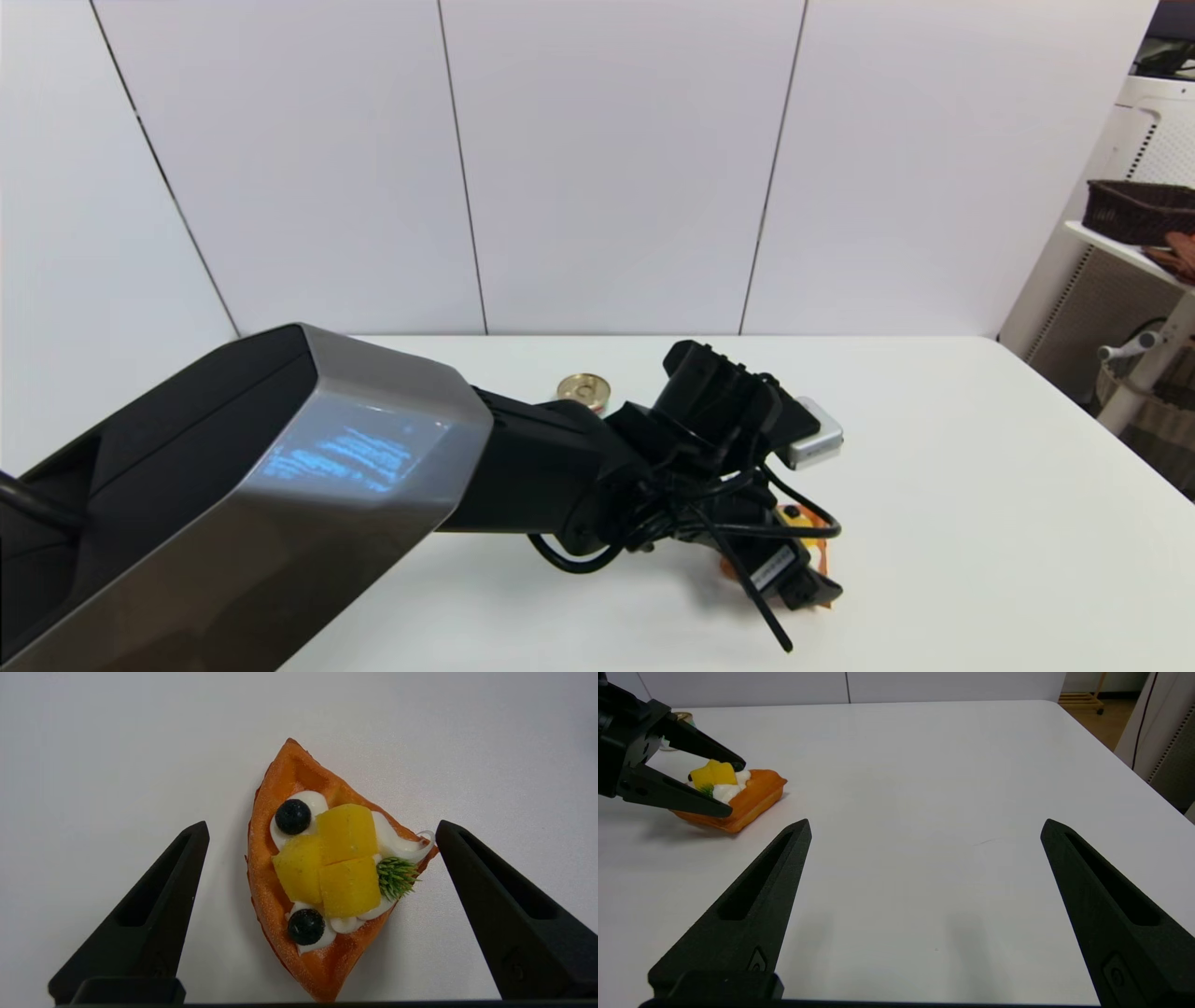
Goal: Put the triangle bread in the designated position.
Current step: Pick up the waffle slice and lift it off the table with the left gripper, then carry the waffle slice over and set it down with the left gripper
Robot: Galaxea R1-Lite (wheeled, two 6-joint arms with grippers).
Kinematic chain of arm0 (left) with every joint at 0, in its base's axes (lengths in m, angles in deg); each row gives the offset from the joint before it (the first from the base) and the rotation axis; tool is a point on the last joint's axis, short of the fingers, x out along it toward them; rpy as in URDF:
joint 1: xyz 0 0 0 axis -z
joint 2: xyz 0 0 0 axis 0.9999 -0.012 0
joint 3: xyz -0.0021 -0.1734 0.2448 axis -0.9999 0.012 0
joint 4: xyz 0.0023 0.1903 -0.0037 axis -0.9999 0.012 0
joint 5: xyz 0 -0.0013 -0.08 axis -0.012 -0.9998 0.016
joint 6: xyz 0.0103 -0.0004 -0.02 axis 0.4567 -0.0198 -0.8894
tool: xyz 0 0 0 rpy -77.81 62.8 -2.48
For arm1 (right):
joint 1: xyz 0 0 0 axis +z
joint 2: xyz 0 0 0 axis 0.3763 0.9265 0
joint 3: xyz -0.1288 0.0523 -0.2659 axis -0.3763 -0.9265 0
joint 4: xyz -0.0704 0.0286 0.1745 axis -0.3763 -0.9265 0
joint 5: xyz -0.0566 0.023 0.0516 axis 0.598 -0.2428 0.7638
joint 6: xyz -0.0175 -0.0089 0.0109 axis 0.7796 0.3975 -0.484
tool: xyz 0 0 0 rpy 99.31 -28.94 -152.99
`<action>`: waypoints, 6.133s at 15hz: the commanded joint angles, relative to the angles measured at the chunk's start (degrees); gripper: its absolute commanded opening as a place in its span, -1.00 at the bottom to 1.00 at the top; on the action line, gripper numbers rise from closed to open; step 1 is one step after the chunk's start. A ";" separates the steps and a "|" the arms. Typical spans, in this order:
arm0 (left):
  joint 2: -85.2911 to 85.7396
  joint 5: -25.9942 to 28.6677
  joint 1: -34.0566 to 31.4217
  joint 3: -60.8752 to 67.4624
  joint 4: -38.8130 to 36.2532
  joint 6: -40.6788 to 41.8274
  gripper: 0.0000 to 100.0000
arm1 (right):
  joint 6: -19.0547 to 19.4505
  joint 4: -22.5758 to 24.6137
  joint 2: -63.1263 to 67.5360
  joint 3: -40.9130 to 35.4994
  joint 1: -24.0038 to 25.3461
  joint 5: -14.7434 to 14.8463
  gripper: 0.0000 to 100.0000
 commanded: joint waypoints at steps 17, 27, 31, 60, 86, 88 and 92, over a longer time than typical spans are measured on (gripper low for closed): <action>-0.41 0.00 1.74 1.70 0.28 -2.24 1.00 | -0.02 0.01 0.07 0.00 0.02 -0.01 1.00; -0.33 -0.18 1.30 1.70 0.46 -1.81 1.00 | -0.02 0.01 0.07 0.00 0.02 -0.01 1.00; -0.15 -0.18 0.95 1.61 1.77 -1.37 1.00 | -0.02 0.01 0.07 0.00 0.02 -0.01 1.00; 4.42 -1.15 -1.25 1.61 4.15 0.83 -1.00 | -0.02 0.01 0.07 0.00 0.02 -0.01 1.00; -7.18 9.58 -37.37 -25.55 13.55 36.16 -1.00 | -0.02 0.01 0.07 0.00 0.02 -0.01 1.00; -8.76 11.33 -37.37 -25.63 13.55 36.25 -1.00 | -0.02 0.01 0.07 0.00 0.02 -0.01 1.00; -9.91 13.71 -37.28 -25.81 13.38 36.34 -1.00 | -0.02 0.01 0.07 0.00 0.02 -0.01 1.00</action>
